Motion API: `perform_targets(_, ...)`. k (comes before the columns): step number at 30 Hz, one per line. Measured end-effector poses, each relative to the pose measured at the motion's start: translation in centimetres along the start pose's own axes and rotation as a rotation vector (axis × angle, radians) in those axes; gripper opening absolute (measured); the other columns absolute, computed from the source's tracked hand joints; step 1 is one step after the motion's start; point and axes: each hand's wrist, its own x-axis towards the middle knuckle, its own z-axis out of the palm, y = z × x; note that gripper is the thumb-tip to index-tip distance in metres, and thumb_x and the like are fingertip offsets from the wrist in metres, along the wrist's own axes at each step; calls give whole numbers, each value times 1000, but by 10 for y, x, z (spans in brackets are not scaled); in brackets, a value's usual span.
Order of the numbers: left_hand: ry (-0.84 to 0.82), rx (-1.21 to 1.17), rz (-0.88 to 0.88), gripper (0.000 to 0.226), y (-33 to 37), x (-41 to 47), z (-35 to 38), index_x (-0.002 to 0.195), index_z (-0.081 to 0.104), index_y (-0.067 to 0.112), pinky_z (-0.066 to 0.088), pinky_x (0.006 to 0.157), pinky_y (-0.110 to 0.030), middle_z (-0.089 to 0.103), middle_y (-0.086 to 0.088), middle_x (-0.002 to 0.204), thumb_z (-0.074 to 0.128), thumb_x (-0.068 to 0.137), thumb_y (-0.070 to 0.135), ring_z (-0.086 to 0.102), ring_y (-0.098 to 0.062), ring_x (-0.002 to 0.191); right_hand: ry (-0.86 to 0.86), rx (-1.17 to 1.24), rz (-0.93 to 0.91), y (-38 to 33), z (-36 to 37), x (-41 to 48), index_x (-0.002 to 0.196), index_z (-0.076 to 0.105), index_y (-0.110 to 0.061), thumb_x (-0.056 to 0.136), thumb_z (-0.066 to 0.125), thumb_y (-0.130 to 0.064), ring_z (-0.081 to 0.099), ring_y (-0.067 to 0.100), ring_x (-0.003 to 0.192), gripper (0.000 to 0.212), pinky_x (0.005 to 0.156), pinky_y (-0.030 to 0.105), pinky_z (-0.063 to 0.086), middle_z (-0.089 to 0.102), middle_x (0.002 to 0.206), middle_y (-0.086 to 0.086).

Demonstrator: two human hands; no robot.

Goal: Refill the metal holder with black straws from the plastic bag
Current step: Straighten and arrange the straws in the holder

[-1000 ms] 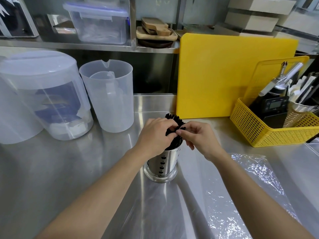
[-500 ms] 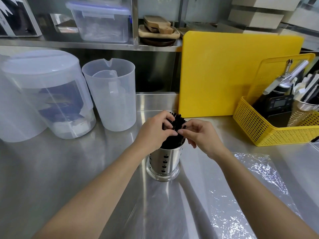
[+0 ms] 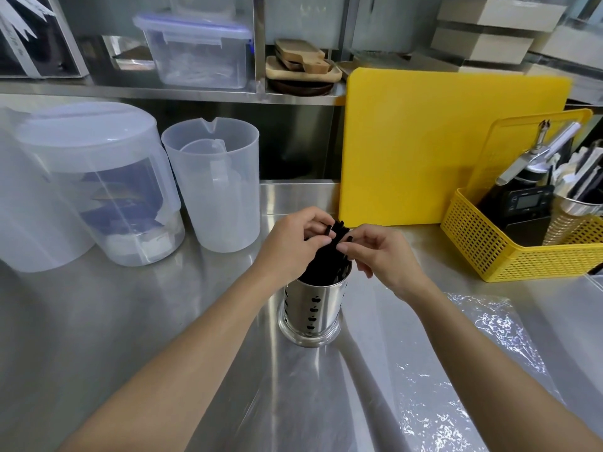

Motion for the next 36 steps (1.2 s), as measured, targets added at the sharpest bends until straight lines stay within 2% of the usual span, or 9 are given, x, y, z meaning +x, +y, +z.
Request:
perform_targets(6,-92,109,72,30,7,2,-2,102,61,28,39,91,-24,63,6,108,72,75,21,54,-10,106,52,-36,-92,-33,-12,10,75,62,0,79,69,-13,45,7,41,16,39,22,35,56,49,-3)
perform_targets(9,-83,145,99,16,14,6,1,94,65,22,42,87,-27,64,5,98,68,78,25,57,-13,97,54,-31,-167,-57,-13,16,76,60,5,79,69,-12,44,8,41,19,39,23,35,53,52,4)
perform_targets(12,-37,77,119,3,20,11,0,84,66,17,46,80,-27,67,3,81,66,81,17,61,-12,81,73,20,-260,-71,-14,18,75,61,-9,81,67,-11,44,10,41,9,36,22,35,55,54,3)
perform_targets(16,162,-113,103,6,22,16,-13,77,64,17,53,72,-27,67,0,73,66,81,12,66,-15,72,131,82,-281,-63,-17,16,86,61,-15,87,59,-6,46,7,42,9,37,20,36,56,58,8)
perform_targets(20,406,-472,-61,4,21,20,-32,80,65,13,54,60,-18,73,4,66,63,84,13,71,-13,67,2,-147,-216,-44,-21,9,103,62,-14,84,57,5,48,8,54,28,47,13,39,56,76,20)
perform_targets(24,412,-864,-333,3,14,21,-36,84,60,9,57,61,-24,74,2,64,61,85,11,72,-15,71,-140,-137,-217,-42,-17,3,115,54,-38,75,67,6,50,1,64,61,56,11,42,55,89,5)
perform_targets(28,252,-1088,-544,6,11,18,-26,79,59,6,55,50,-25,70,-3,56,62,84,9,69,-13,55,-40,37,-336,-53,-10,3,105,65,-16,76,66,4,51,6,55,35,50,20,45,61,74,17)
perform_targets(31,126,-797,-587,19,11,14,-22,73,62,9,48,42,-19,64,1,51,63,85,25,60,-8,44,222,193,-376,-58,-15,6,80,66,-14,83,60,1,48,11,43,16,43,25,41,59,51,-7)
perform_targets(36,424,-196,-237,24,7,10,-21,67,61,15,38,51,-20,52,7,53,57,86,30,46,-1,42,419,122,-436,-56,-34,8,69,53,-6,90,54,-16,40,3,39,23,40,16,32,53,44,-11)
